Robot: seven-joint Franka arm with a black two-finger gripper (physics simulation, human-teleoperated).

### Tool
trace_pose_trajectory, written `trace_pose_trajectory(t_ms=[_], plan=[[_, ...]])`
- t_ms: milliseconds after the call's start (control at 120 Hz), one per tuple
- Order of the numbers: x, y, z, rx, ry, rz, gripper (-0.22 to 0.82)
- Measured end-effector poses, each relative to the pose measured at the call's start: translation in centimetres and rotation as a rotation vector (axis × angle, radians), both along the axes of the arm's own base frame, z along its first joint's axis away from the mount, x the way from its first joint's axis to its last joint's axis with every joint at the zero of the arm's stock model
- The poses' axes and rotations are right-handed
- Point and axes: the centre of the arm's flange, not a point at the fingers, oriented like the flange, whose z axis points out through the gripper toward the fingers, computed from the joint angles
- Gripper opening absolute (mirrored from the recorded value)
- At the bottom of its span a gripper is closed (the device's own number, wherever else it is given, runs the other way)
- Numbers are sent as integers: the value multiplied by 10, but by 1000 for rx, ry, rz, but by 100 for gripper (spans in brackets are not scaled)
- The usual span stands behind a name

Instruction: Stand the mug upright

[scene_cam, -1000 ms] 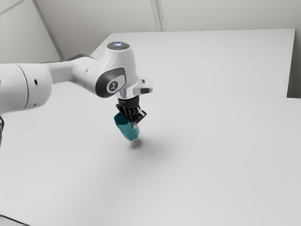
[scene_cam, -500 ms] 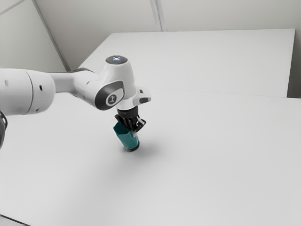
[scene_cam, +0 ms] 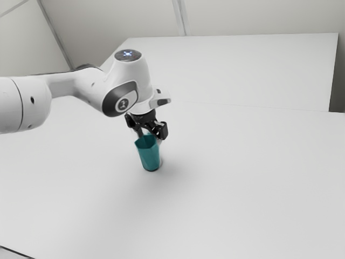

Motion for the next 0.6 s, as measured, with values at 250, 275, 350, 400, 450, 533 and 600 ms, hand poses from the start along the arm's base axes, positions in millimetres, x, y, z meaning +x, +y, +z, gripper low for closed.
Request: trace_pose_trajectory(t_ms=[250, 275, 350, 400, 450, 533, 600], plan=[[22, 9, 92, -81, -46, 103, 56], [25, 11, 105, -89, -51, 113, 56], [27, 14, 140, -104, -56, 136, 57], [27, 16, 159, -109, -50, 147, 58], [26, 18, 182, -114, -51, 157, 59], [23, 24, 204, -121, -34, 178, 59], [19, 33, 218, -125, -23, 196, 60]])
